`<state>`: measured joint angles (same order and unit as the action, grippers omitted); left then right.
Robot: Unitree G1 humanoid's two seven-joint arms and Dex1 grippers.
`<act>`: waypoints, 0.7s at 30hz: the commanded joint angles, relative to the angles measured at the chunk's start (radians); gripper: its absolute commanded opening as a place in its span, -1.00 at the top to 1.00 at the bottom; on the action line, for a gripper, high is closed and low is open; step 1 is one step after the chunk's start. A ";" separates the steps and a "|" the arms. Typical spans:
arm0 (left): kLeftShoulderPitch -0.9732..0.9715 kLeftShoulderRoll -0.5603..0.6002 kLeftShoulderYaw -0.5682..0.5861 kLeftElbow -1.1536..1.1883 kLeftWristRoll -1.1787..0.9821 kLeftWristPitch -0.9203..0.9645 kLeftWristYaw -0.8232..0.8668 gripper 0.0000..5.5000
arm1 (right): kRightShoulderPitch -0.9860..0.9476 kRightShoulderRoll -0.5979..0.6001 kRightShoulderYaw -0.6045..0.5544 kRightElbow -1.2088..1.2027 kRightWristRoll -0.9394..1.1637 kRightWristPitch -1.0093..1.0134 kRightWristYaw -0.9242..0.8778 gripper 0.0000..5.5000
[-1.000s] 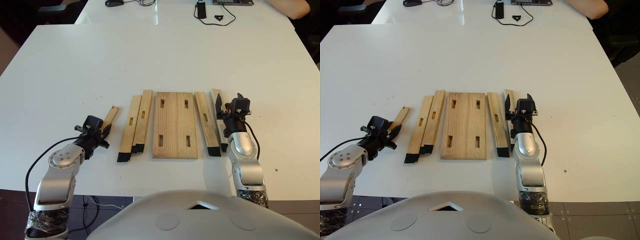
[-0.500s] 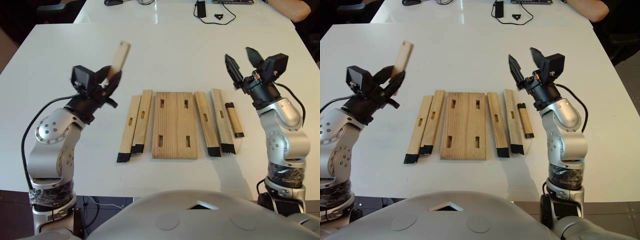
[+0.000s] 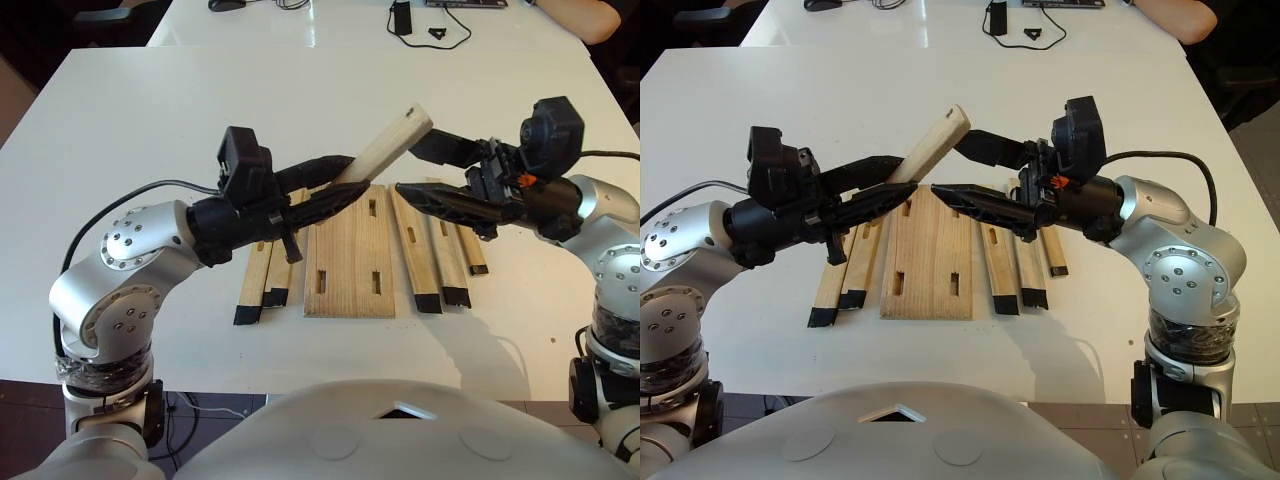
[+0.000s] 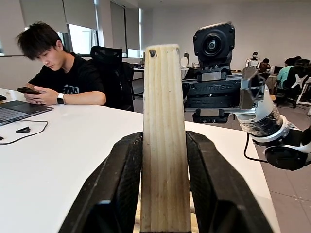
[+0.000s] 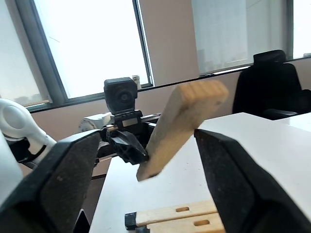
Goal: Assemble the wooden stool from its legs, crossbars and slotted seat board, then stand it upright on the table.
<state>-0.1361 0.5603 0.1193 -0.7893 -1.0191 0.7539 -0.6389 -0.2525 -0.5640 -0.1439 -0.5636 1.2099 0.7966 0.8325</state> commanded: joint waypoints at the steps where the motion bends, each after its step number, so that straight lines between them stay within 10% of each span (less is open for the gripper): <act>1: 0.000 0.015 0.001 -0.013 -0.121 0.021 0.019 0.53 | -0.044 -0.007 -0.007 -0.021 0.085 0.015 -0.039 -0.28; 21: 0.046 0.136 -0.015 0.023 -0.264 0.018 0.018 0.53 | -0.011 -0.085 0.089 -0.057 -0.061 -0.027 0.073 -0.28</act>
<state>-0.0953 0.6777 0.1155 -0.7712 -1.3039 0.7717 -0.6072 -0.2645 -0.6324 -0.0627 -0.6163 1.1694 0.7811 0.8858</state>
